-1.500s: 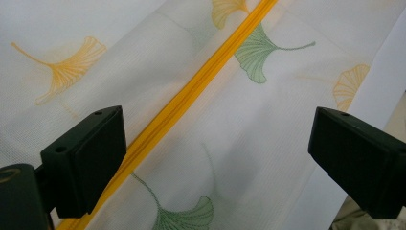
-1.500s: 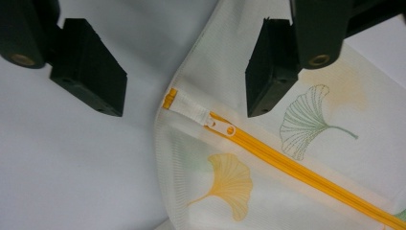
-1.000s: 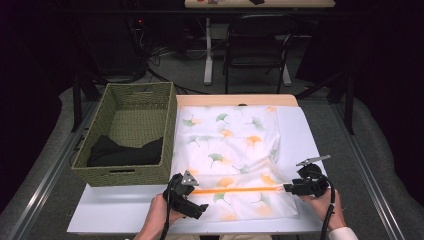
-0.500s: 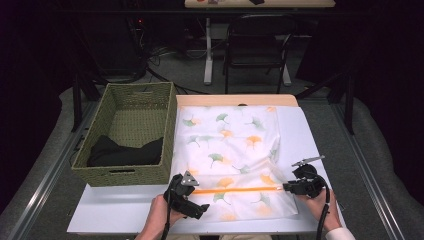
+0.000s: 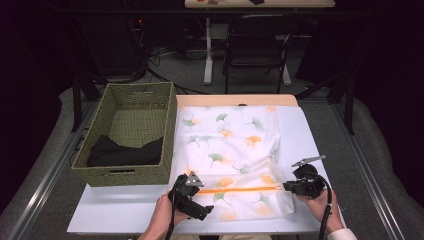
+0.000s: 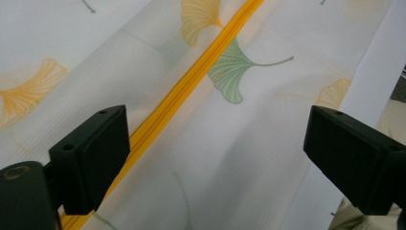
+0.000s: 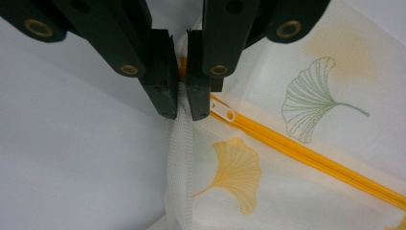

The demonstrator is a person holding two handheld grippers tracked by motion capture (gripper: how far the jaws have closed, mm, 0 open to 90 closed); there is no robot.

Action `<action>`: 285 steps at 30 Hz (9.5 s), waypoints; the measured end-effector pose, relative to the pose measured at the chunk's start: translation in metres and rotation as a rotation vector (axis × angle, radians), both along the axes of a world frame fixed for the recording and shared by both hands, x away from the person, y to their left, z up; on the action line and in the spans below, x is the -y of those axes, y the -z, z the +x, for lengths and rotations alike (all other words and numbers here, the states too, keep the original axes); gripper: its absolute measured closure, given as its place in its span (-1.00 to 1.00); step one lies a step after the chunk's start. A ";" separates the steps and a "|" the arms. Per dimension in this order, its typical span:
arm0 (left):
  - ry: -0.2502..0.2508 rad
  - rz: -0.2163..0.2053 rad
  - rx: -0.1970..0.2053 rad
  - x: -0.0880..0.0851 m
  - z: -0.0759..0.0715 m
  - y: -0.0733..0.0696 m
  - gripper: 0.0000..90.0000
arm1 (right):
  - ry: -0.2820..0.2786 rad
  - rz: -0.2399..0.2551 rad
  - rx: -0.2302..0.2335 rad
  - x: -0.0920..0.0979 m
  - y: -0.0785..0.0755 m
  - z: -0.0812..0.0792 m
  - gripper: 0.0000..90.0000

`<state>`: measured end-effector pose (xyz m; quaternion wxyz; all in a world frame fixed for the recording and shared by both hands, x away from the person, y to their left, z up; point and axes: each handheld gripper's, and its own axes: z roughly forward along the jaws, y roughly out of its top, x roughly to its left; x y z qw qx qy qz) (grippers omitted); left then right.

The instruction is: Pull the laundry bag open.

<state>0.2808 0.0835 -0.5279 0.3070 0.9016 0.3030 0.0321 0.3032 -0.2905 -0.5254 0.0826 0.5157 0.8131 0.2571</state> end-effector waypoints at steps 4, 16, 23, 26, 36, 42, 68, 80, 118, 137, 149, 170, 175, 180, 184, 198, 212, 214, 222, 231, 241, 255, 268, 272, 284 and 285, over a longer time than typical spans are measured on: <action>0.032 -0.011 0.004 0.007 0.000 -0.004 -0.91 | -0.024 -0.024 0.031 -0.004 -0.008 -0.004 0.87; 0.100 -0.034 0.052 0.047 0.009 -0.010 -1.00 | -0.044 -0.032 0.078 -0.005 -0.017 -0.009 0.87; 0.152 -0.047 0.054 0.066 0.014 -0.008 -0.97 | -0.059 -0.040 0.089 -0.006 -0.019 -0.010 0.87; 0.175 -0.061 0.052 0.078 0.016 -0.009 -0.92 | -0.066 -0.037 0.092 -0.006 -0.019 -0.011 0.87; 0.250 -0.054 0.054 0.112 0.021 -0.008 -0.83 | -0.079 -0.045 0.101 -0.007 -0.020 -0.012 0.87; 0.256 -0.057 0.039 0.123 0.025 -0.003 -0.86 | -0.078 -0.043 0.099 -0.007 -0.020 -0.012 0.87; 0.322 -0.092 -0.004 0.182 0.044 0.014 0.20 | -0.115 -0.008 0.112 -0.007 -0.026 -0.015 0.87; 0.317 -0.108 -0.021 0.180 0.053 0.020 0.33 | -0.149 0.012 0.118 -0.009 -0.025 -0.014 0.88; 0.194 -0.282 -0.033 0.184 0.043 0.028 0.98 | -0.152 0.001 0.112 -0.014 -0.024 -0.015 0.85; 0.161 -0.302 -0.021 0.180 0.039 0.023 0.98 | -0.157 -0.010 0.110 -0.020 -0.023 -0.015 0.86; 0.124 -0.266 -0.016 0.180 0.036 0.021 0.99 | -0.151 -0.022 0.112 -0.024 -0.024 -0.016 0.88; 0.074 -0.200 -0.018 0.176 0.040 0.023 0.99 | -0.140 -0.030 0.111 -0.020 -0.027 -0.015 0.88; 0.066 -0.195 -0.018 0.175 0.041 0.024 0.99 | -0.131 -0.033 0.107 -0.019 -0.027 -0.016 0.88; 0.061 -0.176 -0.012 0.174 0.041 0.022 0.99 | -0.130 -0.033 0.111 -0.019 -0.027 -0.016 0.88; 0.056 -0.180 -0.014 0.173 0.041 0.022 0.99 | -0.123 -0.027 0.108 -0.018 -0.028 -0.017 0.88; 0.039 -0.166 -0.013 0.165 0.043 0.022 0.99 | -0.120 -0.025 0.105 -0.016 -0.029 -0.016 0.88; -0.001 -0.151 -0.011 0.143 0.044 0.023 0.99 | -0.103 -0.038 0.095 -0.011 -0.029 -0.015 0.88; -0.002 -0.146 -0.005 0.142 0.042 0.021 0.99 | -0.101 -0.043 0.092 -0.011 -0.030 -0.015 0.88; -0.009 -0.137 -0.007 0.135 0.042 0.024 0.99 | -0.087 -0.033 0.084 -0.004 -0.028 -0.014 0.88; -0.004 -0.093 0.005 0.120 0.037 0.020 0.99 | -0.071 -0.042 0.062 0.001 -0.025 -0.012 0.89; -0.038 -0.080 -0.002 0.093 0.033 0.018 0.99 | -0.062 -0.035 0.047 0.002 -0.022 -0.012 0.89; -0.064 -0.063 -0.013 0.061 0.034 0.016 0.99 | -0.058 -0.049 0.029 0.004 -0.019 -0.010 0.88; -0.089 -0.017 -0.020 0.033 0.028 0.014 0.99 | -0.060 -0.066 0.029 0.003 -0.018 -0.010 0.89; -0.092 -0.015 -0.028 0.023 0.027 0.014 0.99 | -0.073 -0.085 0.032 0.002 -0.017 -0.010 0.89; -0.140 -0.001 -0.016 -0.005 0.018 0.011 0.99 | -0.067 -0.108 0.019 0.000 -0.014 -0.009 0.89; -0.143 0.002 -0.016 -0.007 0.018 0.011 0.99 | -0.066 -0.108 0.018 0.000 -0.014 -0.009 0.89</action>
